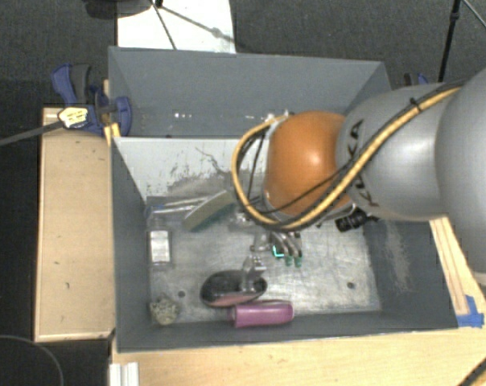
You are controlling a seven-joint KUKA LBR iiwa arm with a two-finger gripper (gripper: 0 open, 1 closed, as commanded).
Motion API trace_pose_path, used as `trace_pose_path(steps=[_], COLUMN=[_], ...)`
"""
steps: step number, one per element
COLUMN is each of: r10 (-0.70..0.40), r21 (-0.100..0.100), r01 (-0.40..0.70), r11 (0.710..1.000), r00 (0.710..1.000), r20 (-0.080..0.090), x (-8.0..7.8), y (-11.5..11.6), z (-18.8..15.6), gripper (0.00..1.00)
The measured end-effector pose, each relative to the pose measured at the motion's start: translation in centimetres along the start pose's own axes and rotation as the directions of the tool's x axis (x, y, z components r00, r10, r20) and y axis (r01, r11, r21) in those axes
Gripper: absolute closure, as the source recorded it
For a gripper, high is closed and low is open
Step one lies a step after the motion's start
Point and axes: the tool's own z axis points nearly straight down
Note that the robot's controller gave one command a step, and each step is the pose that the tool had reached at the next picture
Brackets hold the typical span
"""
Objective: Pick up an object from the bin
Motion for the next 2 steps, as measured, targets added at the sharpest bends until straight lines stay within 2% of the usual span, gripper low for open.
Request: trace_pose_path(steps=[1, 2], r10=[0.005, -0.096], r21=[-0.005, -0.002], r01=[-0.005, 0.096], r11=[1.000, 0.995], r00=[0.999, 0.995], r20=[0.031, 0.032], x=[3.2, 3.4], y=[-2.0, 3.8], z=[4.1, 3.4], gripper=[0.00, 0.00])
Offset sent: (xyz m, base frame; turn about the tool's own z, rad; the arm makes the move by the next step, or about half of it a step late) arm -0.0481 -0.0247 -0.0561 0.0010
